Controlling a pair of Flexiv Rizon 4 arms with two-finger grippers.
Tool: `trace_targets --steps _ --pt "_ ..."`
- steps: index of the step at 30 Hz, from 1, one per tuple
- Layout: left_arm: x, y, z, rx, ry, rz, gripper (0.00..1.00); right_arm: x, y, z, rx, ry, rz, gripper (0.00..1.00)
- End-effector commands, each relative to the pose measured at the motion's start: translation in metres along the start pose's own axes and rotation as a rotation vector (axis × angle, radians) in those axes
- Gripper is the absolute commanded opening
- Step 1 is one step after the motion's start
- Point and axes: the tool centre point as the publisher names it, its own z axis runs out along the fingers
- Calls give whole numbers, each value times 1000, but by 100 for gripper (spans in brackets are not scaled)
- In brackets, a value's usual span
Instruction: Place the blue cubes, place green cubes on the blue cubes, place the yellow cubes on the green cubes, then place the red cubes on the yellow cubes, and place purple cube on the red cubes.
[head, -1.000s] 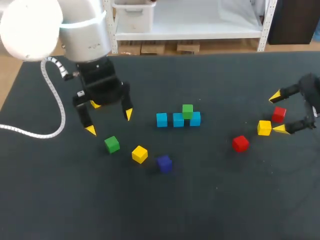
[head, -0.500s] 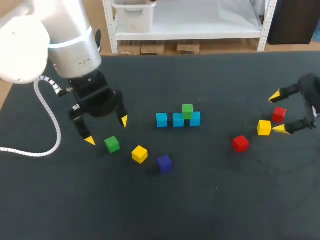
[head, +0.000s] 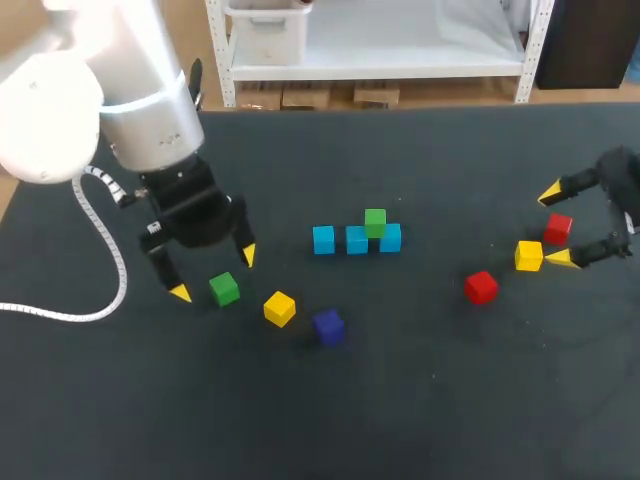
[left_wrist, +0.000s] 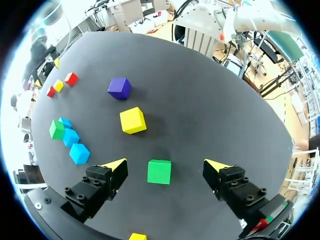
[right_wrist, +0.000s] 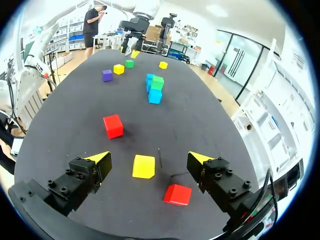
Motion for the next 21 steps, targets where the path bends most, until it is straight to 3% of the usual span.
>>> trace_targets --steps 1,14,21 --pt "7 5 12 6 -13 -3 100 1 -1 1 0 -5 -1 100" --pt "19 12 25 10 -19 3 100 1 -1 1 0 -5 -1 100" --pt "30 8 31 18 -8 4 100 1 -1 1 0 -5 -1 100"
